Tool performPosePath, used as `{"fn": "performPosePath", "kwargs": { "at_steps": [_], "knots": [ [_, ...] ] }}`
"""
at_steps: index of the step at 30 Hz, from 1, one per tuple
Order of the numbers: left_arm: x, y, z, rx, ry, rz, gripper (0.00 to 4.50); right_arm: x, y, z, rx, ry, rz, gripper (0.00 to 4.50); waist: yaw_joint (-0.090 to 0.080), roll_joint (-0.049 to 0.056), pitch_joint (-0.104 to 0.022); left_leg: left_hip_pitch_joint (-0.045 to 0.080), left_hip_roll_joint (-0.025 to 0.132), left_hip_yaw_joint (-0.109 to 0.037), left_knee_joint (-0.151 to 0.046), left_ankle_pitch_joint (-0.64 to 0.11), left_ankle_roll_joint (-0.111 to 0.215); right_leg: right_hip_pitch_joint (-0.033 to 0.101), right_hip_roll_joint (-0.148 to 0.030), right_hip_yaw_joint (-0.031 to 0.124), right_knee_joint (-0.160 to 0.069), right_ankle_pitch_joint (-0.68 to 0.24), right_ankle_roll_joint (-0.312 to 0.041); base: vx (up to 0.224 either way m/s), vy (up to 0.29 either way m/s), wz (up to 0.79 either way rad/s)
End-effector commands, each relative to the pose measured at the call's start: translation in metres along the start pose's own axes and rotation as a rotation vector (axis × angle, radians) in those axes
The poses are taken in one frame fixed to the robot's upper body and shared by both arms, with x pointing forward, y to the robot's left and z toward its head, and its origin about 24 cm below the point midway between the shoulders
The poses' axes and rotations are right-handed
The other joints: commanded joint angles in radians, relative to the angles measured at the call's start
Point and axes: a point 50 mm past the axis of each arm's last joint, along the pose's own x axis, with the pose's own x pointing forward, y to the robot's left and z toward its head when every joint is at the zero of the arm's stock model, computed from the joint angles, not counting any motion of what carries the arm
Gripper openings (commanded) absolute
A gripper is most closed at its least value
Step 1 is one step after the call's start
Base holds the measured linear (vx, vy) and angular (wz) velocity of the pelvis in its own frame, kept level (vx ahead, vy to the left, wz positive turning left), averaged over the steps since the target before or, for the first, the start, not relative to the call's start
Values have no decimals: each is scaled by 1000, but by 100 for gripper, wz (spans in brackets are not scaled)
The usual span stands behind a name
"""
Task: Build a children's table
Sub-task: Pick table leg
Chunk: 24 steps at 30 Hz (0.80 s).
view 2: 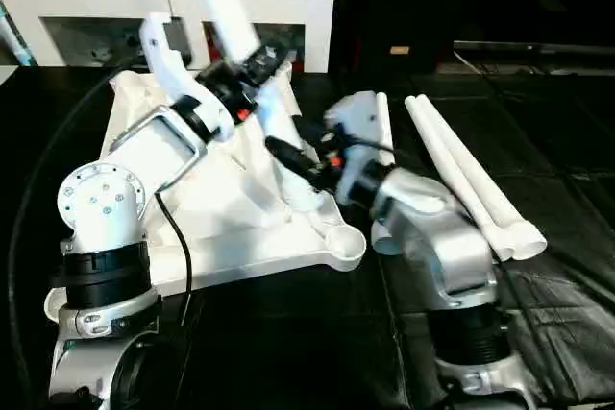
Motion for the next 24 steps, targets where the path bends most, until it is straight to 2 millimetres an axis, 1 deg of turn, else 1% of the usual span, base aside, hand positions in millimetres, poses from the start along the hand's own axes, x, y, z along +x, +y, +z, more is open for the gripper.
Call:
{"fn": "performPosePath", "kwargs": {
  "at_steps": [1,3,6,8,9,11,13,15,16,17,18,19,20,21,23,24],
  "knots": [
    [4,-8,-4,0,1,-4,262,2,0,5,-31,-21,-7,181,-1,-10,-63,28,39,-14,-67,-159,26,38,-31,18,-74,-5,-198,0,0,0],
    [4,-7,-3,31,-11,24,238,3,0,6,-40,-25,-13,181,-2,-10,-63,27,39,-14,-67,-160,24,39,-30,18,-74,-3,-196,0,0,0],
    [5,-4,-2,65,-29,60,226,4,0,6,-42,-29,-19,181,-2,-10,-63,27,39,-14,-66,-159,27,39,-31,18,-74,5,-191,0,0,0],
    [5,-3,-1,85,-36,77,206,4,0,6,-44,-31,-21,181,-2,-10,-64,28,39,-14,-66,-158,26,39,-31,18,-74,7,-191,0,0,0],
    [5,-3,-1,101,-42,84,200,5,1,7,-45,-32,-21,181,-3,-11,-64,28,39,-14,-66,-155,28,39,-30,18,-74,12,-191,0,0,0],
    [5,-3,0,99,-53,94,191,5,1,7,-49,-33,-23,181,-2,-10,-64,28,39,-14,-65,-151,29,39,-31,18,-72,19,-195,0,0,0],
    [5,-2,1,110,-62,92,185,6,2,6,-17,-29,-20,181,-3,-11,-64,27,38,-13,-65,-150,31,39,-31,18,-72,22,-199,0,0,0],
    [4,-2,5,168,-63,65,183,5,0,7,6,-37,-18,251,-3,-12,-65,28,38,-14,-65,-144,37,39,-30,18,-71,23,-197,0,0,0],
    [4,-2,6,172,-63,64,183,5,0,7,7,-37,-19,251,-2,-11,-64,28,38,-14,-65,-145,36,38,-30,18,-71,18,-196,0,0,0],
    [3,-1,8,206,-58,54,183,3,-2,8,53,-43,-18,260,-2,-12,-64,28,39,-13,-66,-148,34,38,-31,18,-71,14,-197,0,0,0],
    [3,0,8,225,-55,49,182,2,-3,8,84,-46,-16,272,-2,-10,-64,29,38,-14,-66,-149,37,37,-30,19,-71,9,-196,0,0,0],
    [3,0,10,254,-47,31,182,0,-5,9,84,-53,-9,272,-2,-10,-64,29,38,-14,-66,-149,37,37,-30,19,-71,9,-196,0,0,0],
    [2,0,12,288,-36,4,182,-3,-9,11,78,-55,-12,283,-1,-12,-66,30,39,-13,-65,-143,35,37,-31,18,-70,15,-195,0,0,0],
    [2,0,14,308,-28,-13,182,-4,-11,13,68,-55,-15,296,0,-10,-66,31,39,-13,-66,-137,34,36,-30,18,-69,17,-193,0,0,0],
    [0,0,18,349,-7,-63,182,-9,-16,18,84,-78,-11,302,-1,-11,-65,31,37,-12,-66,-134,27,36,-30,18,-68,18,-196,0,0,0],
    [-1,0,21,357,4,-82,182,-12,-18,19,140,-62,10,312,-1,-10,-66,32,37,-11,-65,-131,26,36,-29,18,-66,23,-200,0,0,0]
  ]
}}
